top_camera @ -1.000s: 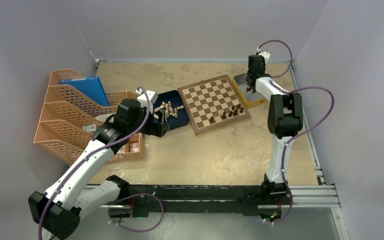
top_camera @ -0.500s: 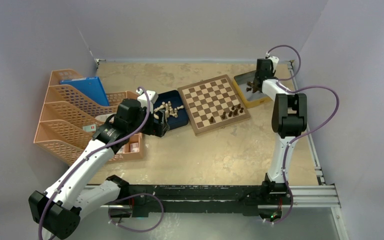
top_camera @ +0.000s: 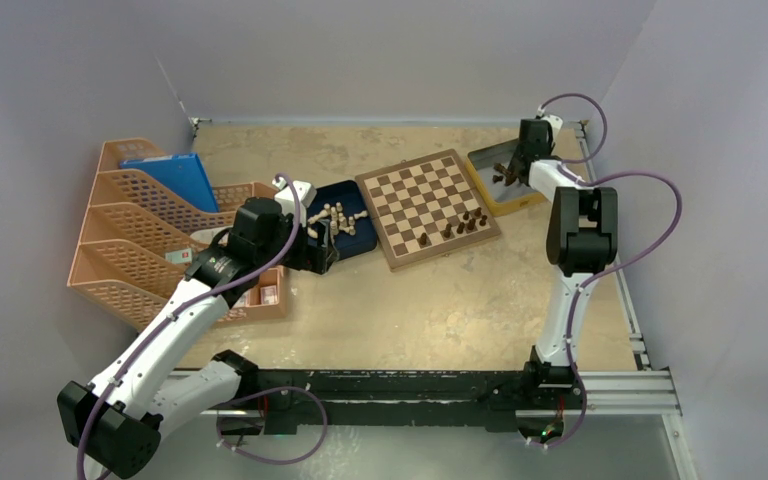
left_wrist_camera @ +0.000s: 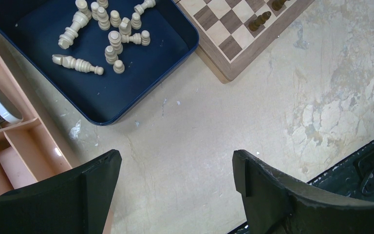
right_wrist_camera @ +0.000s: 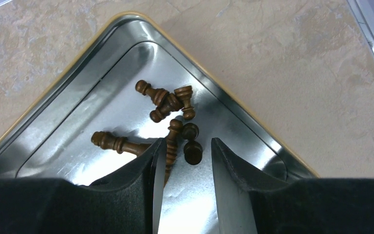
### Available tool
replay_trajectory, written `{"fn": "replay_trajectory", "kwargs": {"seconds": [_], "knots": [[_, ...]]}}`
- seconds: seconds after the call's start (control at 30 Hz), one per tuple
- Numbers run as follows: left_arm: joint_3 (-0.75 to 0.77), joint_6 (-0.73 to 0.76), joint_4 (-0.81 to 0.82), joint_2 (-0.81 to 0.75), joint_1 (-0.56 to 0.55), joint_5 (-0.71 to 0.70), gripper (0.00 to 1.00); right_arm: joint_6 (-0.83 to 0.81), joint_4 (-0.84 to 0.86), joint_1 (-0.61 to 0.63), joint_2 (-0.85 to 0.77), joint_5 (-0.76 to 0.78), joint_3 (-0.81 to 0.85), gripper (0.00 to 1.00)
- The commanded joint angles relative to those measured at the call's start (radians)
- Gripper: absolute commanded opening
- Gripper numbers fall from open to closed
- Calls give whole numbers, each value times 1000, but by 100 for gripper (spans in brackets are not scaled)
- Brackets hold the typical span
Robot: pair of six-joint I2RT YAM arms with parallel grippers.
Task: Set up the chess pieces on the board
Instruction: Pick up the chess piece from the storage box.
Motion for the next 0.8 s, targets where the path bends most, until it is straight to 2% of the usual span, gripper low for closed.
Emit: {"fn": "replay_trajectory", "kwargs": {"seconds": [0.0, 0.2, 0.5, 0.67, 0.77], "knots": [[20, 4, 34, 3, -4, -15, 85, 9, 41, -19, -12, -8, 0, 42], [19, 2, 31, -1, -3, -25, 85, 7, 34, -19, 3, -17, 16, 37], [22, 4, 31, 3, -4, -20, 85, 11, 41, -19, 7, -39, -1, 38], [21, 6, 34, -2, -4, -20, 85, 12, 33, -19, 9, -45, 0, 33], [22, 5, 31, -3, -4, -23, 85, 16, 31, -19, 5, -46, 1, 33]]}}
